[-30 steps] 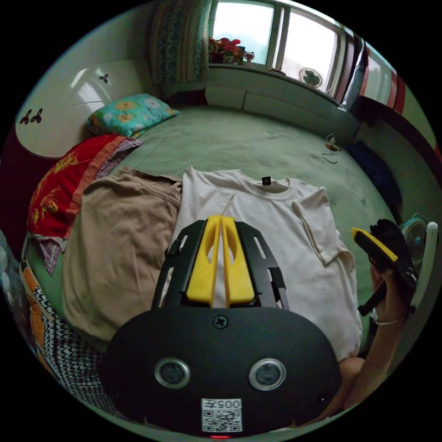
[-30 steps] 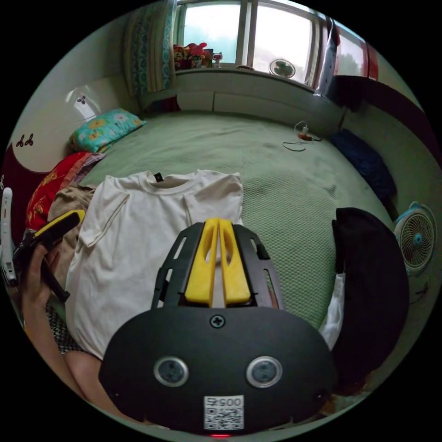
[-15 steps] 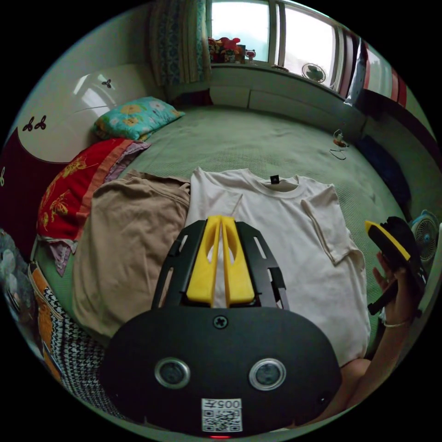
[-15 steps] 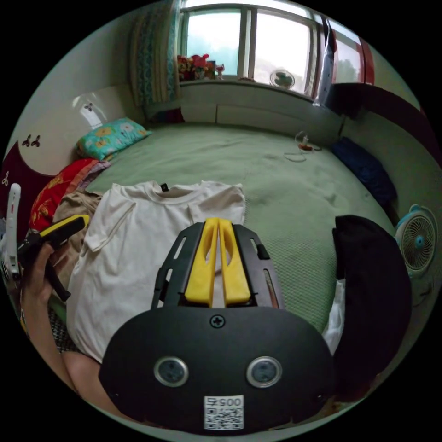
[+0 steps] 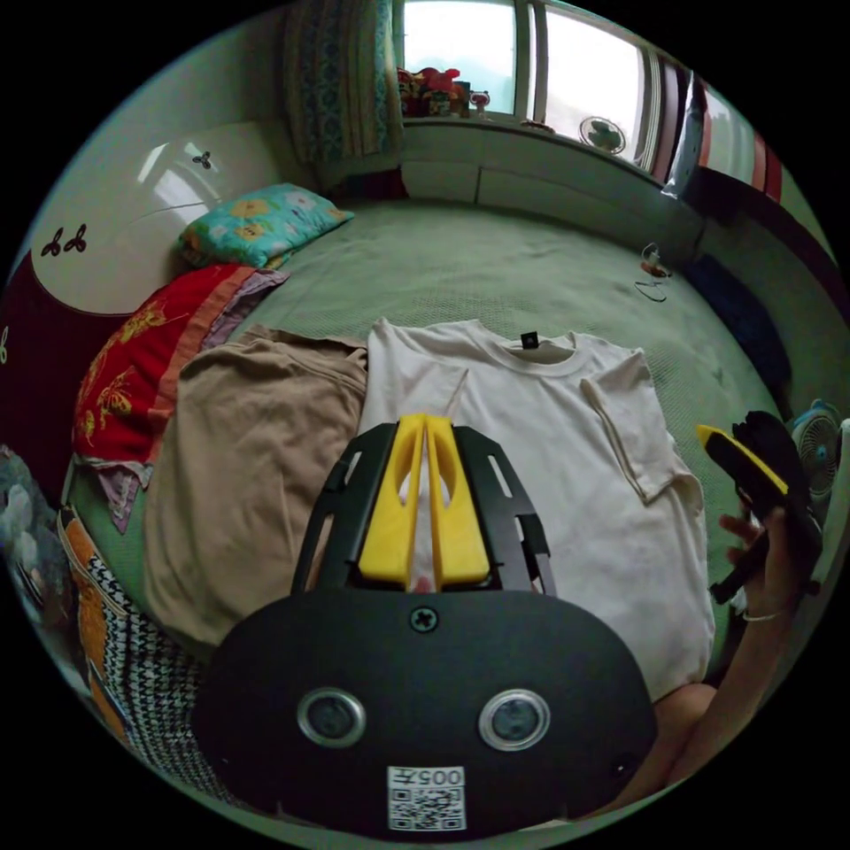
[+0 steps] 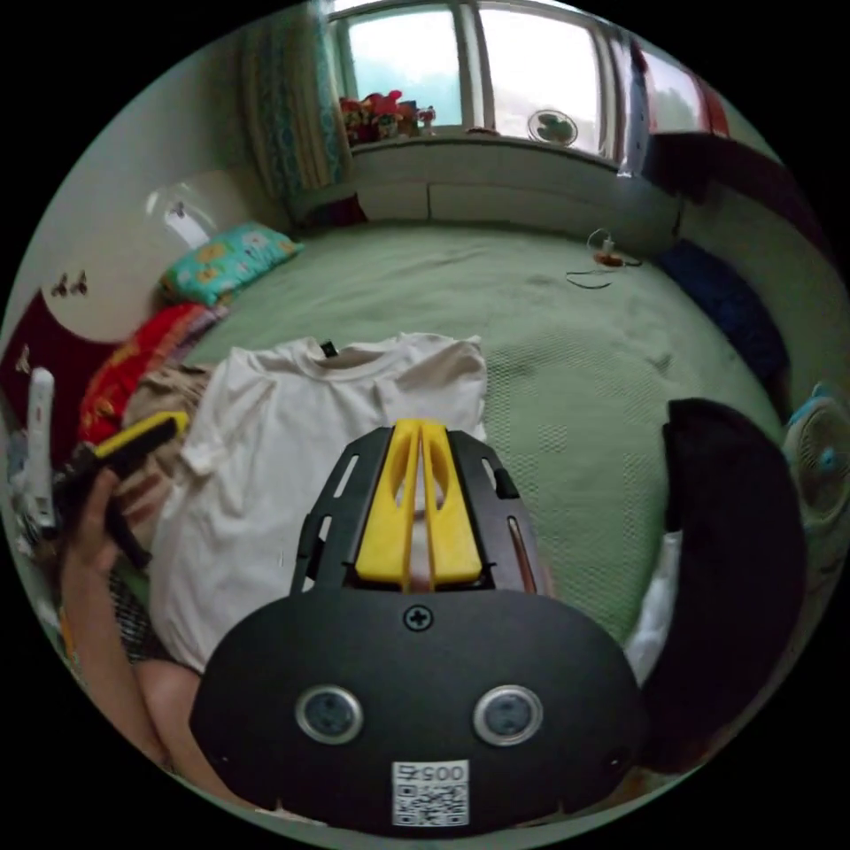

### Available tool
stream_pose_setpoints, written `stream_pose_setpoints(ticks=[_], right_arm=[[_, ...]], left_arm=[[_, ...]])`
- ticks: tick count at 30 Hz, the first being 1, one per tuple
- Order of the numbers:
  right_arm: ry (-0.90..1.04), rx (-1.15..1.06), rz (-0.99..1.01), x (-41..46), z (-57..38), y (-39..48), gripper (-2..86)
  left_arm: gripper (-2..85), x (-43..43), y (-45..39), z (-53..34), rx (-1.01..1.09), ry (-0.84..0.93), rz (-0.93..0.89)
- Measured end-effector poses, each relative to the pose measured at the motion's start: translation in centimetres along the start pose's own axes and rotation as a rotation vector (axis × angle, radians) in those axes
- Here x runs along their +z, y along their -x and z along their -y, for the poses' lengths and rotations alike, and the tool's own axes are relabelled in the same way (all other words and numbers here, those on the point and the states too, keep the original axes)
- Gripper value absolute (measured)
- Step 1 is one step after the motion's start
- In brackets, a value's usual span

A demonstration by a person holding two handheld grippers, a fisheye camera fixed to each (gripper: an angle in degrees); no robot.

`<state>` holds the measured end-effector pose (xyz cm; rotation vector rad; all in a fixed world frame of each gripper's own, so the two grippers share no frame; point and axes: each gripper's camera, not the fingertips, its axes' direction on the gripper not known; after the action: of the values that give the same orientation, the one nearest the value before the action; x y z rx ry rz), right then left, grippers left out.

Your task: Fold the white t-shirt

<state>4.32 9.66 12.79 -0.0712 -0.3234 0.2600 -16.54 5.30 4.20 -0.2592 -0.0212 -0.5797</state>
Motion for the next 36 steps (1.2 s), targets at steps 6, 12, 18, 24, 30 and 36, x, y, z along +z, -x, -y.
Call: stream_pose_setpoints(ticks=[6,12,18,24,30,36], right_arm=[[0.003,-0.184,-0.269,-0.2,0.8,1.7,-1.1],[0.044,-0.122,-0.15,0.7,2.0,0.7,-0.9],[0.054,-0.034,-0.054,1.7,3.2,-1.1,3.1],[0.064,-0.064,0.006,2.9,4.4,-1.7,10.4],[0.012,-0.088,-0.019,2.3,6.7,-3.4,11.9],[0.084,-0.188,-0.086,5.5,13.0,-4.7,11.0]], left_arm=[[-0.1,-0.2,0.3,1.2,0.03,0.012,0.023],[0.2,0.6,1.6,2.9,-0.016,0.0,-0.002],[2.1,2.1,3.6,5.8,-0.075,0.029,-0.067],[12.4,3.0,3.9,8.1,-0.097,-0.005,-0.166],[16.7,1.8,3.1,11.1,0.063,-0.129,-0.056],[18.7,5.1,4.3,17.5,0.179,0.03,-0.053]])
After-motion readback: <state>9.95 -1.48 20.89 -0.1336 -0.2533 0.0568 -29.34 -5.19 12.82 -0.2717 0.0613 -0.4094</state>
